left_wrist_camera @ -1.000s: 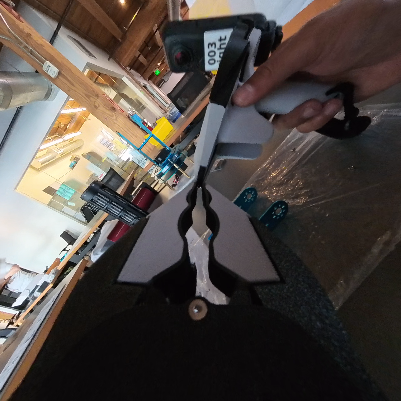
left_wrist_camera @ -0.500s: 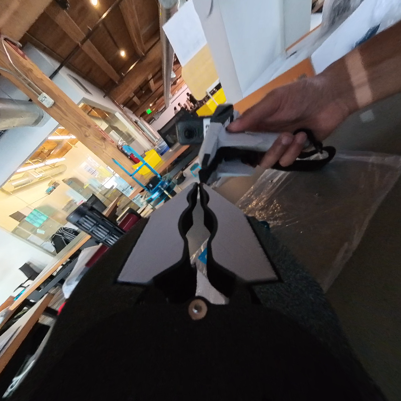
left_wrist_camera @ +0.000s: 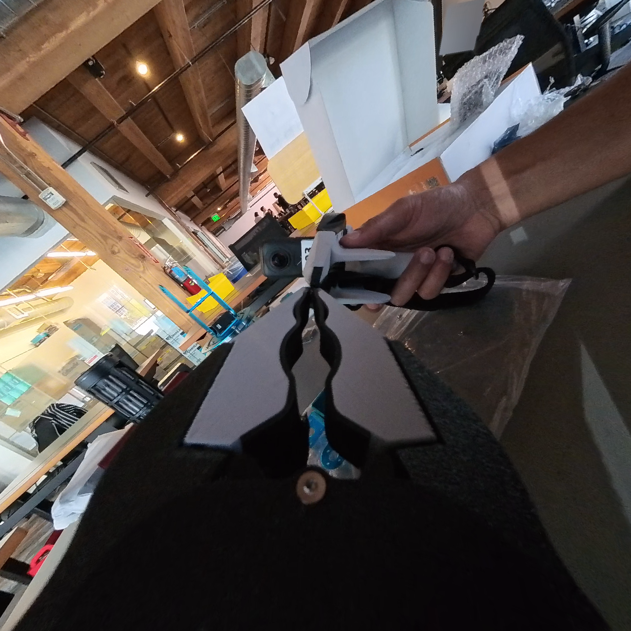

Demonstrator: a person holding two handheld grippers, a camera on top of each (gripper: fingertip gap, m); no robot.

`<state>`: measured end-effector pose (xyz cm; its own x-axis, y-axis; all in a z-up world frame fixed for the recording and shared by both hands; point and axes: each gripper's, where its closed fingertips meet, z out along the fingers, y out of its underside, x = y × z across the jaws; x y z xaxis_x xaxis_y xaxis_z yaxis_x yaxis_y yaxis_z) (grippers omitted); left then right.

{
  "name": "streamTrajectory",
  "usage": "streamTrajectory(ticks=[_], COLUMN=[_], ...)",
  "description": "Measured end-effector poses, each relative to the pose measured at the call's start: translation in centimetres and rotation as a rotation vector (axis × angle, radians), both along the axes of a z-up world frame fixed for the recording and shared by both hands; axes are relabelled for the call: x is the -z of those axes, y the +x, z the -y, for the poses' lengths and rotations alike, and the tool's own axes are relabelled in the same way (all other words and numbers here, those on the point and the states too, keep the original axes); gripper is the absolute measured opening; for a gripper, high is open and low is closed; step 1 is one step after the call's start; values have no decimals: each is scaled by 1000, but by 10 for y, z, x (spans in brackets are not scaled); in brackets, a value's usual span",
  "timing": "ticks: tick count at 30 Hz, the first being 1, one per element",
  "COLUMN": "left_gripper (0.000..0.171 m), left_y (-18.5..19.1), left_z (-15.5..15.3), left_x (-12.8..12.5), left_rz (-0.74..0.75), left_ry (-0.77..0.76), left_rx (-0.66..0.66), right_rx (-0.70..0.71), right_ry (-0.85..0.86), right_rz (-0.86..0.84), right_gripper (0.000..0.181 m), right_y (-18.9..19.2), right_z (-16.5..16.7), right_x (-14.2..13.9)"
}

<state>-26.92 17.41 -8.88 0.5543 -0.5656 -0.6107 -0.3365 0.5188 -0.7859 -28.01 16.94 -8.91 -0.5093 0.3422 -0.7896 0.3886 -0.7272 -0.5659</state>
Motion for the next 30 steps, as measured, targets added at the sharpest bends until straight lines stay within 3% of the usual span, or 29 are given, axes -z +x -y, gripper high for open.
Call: streamTrajectory(ticks=[14, 30], left_gripper=[0, 4], left_y=[2, 0], left_z=[2, -5], left_x=[6, 14], left_rz=[30, -39], left_ry=[-41, -36], left_rx=[48, 49], right_rx=[-53, -1], right_ry=[-88, -49], right_rz=[30, 84], right_gripper=[5, 6], right_y=[0, -1], right_z=[2, -5], right_x=[6, 15])
